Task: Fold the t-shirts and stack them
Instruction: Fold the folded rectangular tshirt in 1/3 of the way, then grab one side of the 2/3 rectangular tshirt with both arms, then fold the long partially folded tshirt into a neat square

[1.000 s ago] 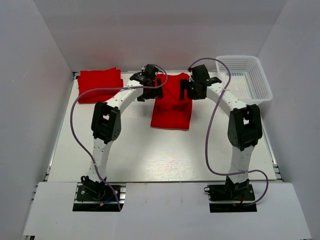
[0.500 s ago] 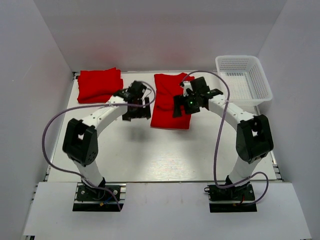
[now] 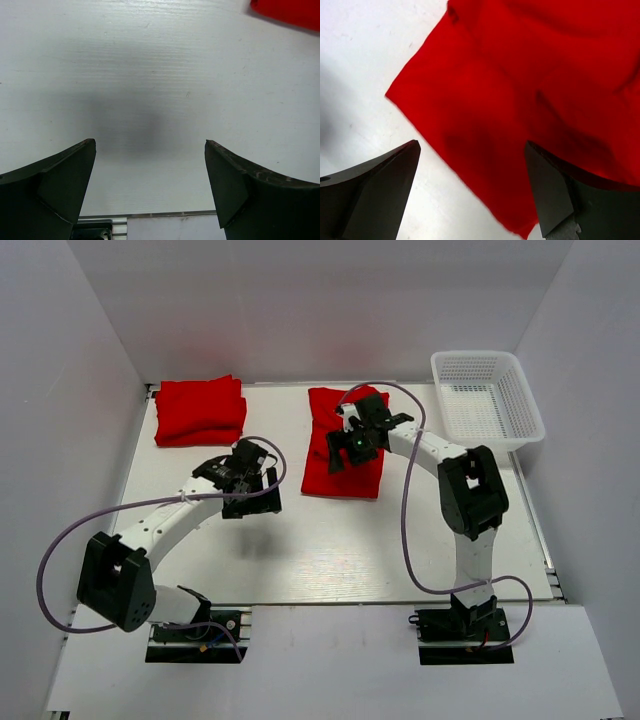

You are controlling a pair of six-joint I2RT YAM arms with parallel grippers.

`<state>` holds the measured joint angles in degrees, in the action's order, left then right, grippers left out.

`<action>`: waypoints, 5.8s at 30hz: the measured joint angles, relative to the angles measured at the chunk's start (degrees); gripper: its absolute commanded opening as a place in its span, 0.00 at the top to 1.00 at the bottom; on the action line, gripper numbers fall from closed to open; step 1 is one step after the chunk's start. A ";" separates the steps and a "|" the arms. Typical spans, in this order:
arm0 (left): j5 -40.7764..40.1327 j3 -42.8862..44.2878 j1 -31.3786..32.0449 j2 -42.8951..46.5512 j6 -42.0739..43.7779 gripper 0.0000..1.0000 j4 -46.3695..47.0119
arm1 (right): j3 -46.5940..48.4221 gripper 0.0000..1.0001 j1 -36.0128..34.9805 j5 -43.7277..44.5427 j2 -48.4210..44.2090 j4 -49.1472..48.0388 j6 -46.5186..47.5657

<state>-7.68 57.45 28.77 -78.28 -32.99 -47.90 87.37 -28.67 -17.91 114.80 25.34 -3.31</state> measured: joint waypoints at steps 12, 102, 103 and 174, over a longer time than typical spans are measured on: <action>-0.04 -1.11 0.00 1.14 -0.48 0.00 1.55 | 5.46 0.10 0.11 3.54 6.93 -1.92 0.66; 16.22 9.38 6.78 -0.15 -0.35 1.00 6.95 | -44.00 1.00 0.15 8.61 -61.72 6.27 -25.07; 15.65 10.84 6.78 -0.15 -0.50 1.00 6.47 | -42.62 1.00 0.15 8.98 -61.61 7.13 -25.03; 6.97 48.57 -5.03 -46.97 11.04 0.00 15.19 | 0.61 0.11 14.93 -2.78 -7.19 -3.32 -10.60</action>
<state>-0.71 106.02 23.75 -125.25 -21.96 -32.71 87.99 -13.74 -20.69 107.61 22.02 -13.91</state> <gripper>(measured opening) 0.995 0.890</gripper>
